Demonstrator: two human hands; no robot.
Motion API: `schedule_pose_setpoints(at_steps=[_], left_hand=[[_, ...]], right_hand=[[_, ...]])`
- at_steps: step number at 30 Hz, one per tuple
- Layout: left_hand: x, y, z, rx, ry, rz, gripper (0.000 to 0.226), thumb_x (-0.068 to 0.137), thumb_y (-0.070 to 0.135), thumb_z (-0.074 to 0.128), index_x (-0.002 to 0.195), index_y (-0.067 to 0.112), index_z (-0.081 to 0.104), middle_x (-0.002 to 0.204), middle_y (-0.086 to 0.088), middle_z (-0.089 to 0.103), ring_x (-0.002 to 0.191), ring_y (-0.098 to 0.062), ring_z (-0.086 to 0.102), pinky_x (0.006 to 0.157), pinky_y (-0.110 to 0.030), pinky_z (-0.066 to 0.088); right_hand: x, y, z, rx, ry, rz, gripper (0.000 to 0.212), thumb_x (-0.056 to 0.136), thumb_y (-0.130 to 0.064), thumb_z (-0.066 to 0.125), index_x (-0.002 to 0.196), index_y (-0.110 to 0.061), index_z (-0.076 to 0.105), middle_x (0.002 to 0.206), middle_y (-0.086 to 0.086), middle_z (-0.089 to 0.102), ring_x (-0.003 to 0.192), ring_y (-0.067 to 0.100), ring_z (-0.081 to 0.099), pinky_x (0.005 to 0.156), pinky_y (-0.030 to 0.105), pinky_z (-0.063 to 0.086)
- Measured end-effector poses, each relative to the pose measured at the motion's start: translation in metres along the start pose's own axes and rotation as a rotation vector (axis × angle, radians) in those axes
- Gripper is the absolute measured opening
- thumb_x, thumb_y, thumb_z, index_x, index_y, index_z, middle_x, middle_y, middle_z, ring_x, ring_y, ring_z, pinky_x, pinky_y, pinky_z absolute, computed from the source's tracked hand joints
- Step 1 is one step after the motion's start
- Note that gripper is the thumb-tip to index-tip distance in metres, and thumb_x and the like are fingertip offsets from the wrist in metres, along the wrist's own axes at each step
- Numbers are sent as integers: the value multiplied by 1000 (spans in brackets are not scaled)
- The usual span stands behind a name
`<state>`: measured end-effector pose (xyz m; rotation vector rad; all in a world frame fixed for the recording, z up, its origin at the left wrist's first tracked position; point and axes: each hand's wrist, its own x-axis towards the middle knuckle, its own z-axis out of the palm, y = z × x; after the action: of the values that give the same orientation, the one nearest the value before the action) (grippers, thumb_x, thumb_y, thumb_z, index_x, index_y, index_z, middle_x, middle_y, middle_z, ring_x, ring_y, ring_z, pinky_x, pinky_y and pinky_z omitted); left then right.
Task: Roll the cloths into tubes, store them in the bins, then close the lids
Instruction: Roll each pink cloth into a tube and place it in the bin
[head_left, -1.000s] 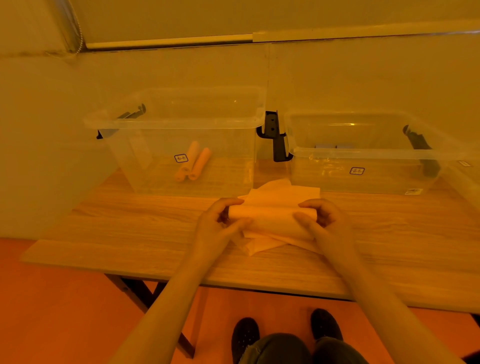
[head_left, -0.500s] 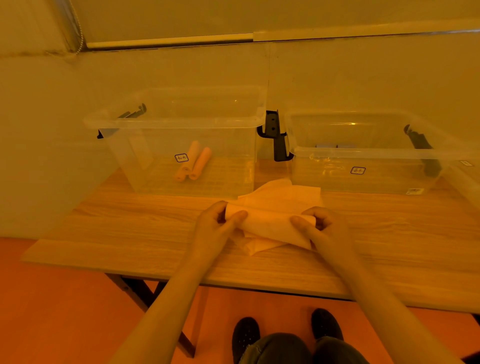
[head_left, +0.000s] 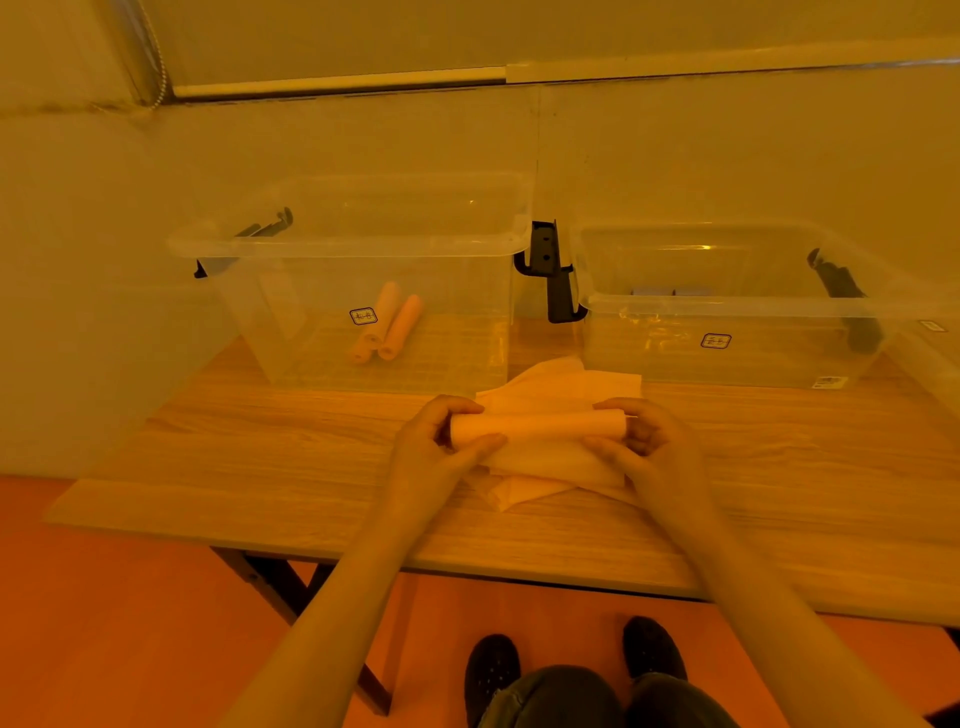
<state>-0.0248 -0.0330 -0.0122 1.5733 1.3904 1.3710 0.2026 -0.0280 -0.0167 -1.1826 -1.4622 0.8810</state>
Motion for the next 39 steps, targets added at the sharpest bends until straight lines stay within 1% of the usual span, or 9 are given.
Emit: schedule_pose_setpoints(at_steps=[3,10,16,19,22,27,30,33,39], left_hand=[[-1,2,0,10,2,5,37,74,22,80,101,37,60,106,13,62,98,-7,59,76,-25,51],[-2,4,-1,55,25,27,33,74,21,79,95,36,58,97,15,61,86,6,54,67,-7,42],[-3,6,-1,49,17,37,24,75,19,79,89,28,61,90,9,62,79,5,55,64,-9,43],[-3,6,-1,75,20,23,21,76,21,78,85,29,61,87,8,64,76,4,56,62,-9,43],[-3,7,0,85,24,18,20,77,21,78,83,29,61,83,9,63,73,8,56,61,-8,43],[-2,5,-2,46,27,33,28,75,20,79,93,34,63,97,14,64,88,4,57,70,-10,45],[-3,6,-1,24,29,36,32,74,17,80,94,36,62,100,14,64,91,5,57,71,-9,45],[-4,7,-2,48,23,24,26,74,20,80,90,32,63,95,12,64,86,5,56,68,-8,45],[-3,7,-1,68,23,3,23,75,22,79,89,28,63,92,11,64,81,8,56,65,-8,46]], right_hand=[[-1,0,0,35,-48,0,30,74,-34,67,102,-42,61,102,-11,69,93,4,66,72,26,57],[-3,-2,0,39,-74,-29,18,89,-20,62,98,-35,67,90,-18,71,86,-3,65,70,14,52],[-1,1,1,14,-45,-8,28,75,-46,61,102,-41,65,107,-15,67,99,3,62,80,26,54],[1,3,-1,59,-15,-32,34,80,-28,69,109,-44,63,121,-13,62,104,6,63,81,30,56],[1,4,-1,88,-8,-18,46,78,-9,74,108,-42,63,119,-9,62,99,8,65,77,30,58],[1,4,0,31,20,25,34,80,-18,73,101,-41,60,107,-10,62,89,8,65,65,25,57],[2,4,2,48,43,57,26,77,-30,71,100,-36,62,104,-8,65,93,8,64,70,26,56],[2,4,2,84,58,67,32,68,-40,69,99,-35,65,109,-6,66,96,9,65,71,27,56],[2,6,-1,83,43,-12,40,72,-20,76,104,-41,64,112,-8,64,97,10,65,82,30,57]])
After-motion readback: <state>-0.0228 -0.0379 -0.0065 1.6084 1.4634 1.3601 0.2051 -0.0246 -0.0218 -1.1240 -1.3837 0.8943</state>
